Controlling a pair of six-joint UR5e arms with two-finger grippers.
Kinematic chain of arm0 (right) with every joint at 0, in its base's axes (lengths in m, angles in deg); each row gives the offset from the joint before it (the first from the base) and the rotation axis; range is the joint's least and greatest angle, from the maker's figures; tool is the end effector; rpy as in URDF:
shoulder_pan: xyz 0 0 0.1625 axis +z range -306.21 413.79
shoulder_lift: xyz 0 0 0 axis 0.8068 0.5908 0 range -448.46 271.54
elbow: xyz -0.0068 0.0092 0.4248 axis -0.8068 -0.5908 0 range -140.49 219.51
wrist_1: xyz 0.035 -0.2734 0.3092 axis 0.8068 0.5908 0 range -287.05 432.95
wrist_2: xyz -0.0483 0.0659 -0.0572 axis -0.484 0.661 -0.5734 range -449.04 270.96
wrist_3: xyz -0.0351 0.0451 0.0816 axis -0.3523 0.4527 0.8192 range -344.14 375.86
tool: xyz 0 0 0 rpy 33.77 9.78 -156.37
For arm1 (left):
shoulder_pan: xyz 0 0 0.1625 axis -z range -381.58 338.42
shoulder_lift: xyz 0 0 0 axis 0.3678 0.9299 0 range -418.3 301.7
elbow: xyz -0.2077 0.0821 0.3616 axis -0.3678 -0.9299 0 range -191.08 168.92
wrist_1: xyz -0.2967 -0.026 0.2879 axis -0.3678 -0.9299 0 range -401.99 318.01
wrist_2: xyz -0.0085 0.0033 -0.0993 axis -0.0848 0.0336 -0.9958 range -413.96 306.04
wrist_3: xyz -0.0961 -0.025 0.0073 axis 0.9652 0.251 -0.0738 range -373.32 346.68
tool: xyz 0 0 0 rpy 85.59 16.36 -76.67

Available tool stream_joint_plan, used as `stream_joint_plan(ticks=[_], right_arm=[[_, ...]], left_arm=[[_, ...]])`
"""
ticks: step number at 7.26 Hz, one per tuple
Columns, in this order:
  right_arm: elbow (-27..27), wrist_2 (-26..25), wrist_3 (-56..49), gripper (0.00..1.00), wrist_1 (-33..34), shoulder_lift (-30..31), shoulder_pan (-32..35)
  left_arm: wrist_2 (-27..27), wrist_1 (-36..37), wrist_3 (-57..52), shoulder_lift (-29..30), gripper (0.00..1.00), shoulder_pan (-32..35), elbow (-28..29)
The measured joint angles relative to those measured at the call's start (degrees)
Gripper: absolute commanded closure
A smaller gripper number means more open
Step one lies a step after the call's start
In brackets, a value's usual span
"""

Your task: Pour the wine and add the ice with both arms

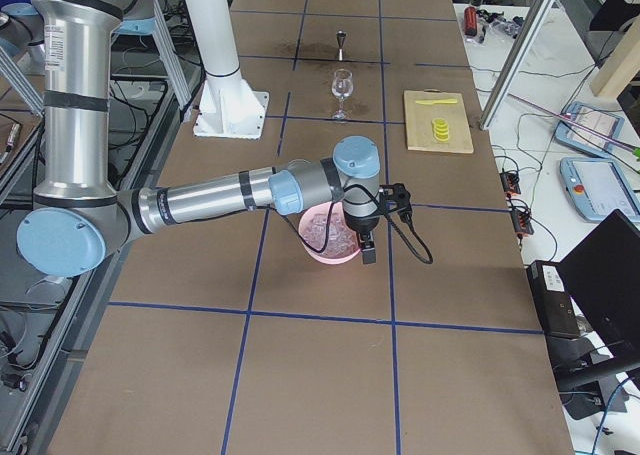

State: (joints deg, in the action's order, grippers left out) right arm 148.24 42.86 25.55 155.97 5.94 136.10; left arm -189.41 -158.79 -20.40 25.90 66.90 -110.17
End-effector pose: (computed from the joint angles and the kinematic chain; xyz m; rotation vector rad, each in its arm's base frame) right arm 0.0038 -0.4720 0.5219 0.2419 -0.7679 -0.1030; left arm -0.0500 -0.4714 0.5732 0.5360 0.7522 0.3476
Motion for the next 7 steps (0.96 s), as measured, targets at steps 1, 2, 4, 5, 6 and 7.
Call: stream_joint_plan(ticks=[1, 2, 4, 5, 6, 7], right_arm=[[0.39, 0.14, 0.86, 0.0, -2.36, 0.1, -0.02], [0.49, 0.23, 1.14, 0.0, -3.73, 0.14, -0.04], [0.47, 0.21, 1.32, 0.0, -4.58, -0.99, -0.1], [0.47, 0.15, 1.38, 0.0, -4.66, -1.47, -0.11], [0.49, 0.13, 1.41, 0.0, -4.69, -1.67, -0.13], [0.53, 0.14, 1.42, 0.0, -4.7, -1.68, -0.13]], left_arm=[[-0.29, -7.5, 1.11, -0.01, 0.0, 0.1, 1.19], [-0.46, -12.06, 3.08, 0.18, 0.0, 0.18, 1.71], [-0.31, -17.82, 8.25, 1.13, 0.0, 0.09, 0.42], [-0.11, -21.18, 13.63, 1.71, 0.0, -0.85, -0.17], [0.92, -25.32, 20.36, 2.18, 0.0, -2.77, -0.48], [4.63, -30.52, 28.28, 2.27, 0.0, -6.21, -0.6]])
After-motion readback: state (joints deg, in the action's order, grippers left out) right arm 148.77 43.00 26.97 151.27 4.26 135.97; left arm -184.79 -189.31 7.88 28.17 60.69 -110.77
